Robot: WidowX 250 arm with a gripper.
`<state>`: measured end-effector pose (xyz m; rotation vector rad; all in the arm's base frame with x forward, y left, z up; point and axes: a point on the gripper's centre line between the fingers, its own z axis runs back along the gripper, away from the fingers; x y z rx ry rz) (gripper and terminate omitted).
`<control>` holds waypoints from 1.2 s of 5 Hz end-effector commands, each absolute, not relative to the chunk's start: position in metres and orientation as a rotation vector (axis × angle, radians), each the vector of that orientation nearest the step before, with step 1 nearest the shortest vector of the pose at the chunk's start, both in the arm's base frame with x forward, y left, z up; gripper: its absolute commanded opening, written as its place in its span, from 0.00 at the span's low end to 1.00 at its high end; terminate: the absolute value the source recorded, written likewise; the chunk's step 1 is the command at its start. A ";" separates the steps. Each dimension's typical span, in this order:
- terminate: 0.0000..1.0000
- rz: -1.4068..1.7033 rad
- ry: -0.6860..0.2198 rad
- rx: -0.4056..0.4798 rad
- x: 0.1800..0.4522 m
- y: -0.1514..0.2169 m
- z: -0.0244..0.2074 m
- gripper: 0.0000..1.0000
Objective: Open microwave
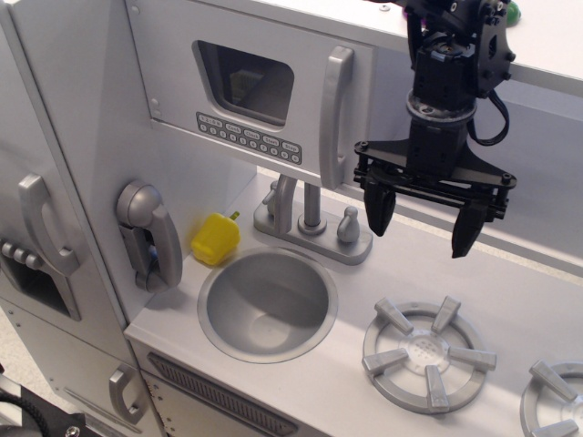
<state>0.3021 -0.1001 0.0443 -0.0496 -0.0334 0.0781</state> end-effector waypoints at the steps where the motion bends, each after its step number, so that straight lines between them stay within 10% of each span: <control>1: 0.00 0.078 -0.033 -0.050 0.302 -0.100 0.044 1.00; 6: 0.00 0.000 -0.223 -0.200 0.320 -0.012 0.126 1.00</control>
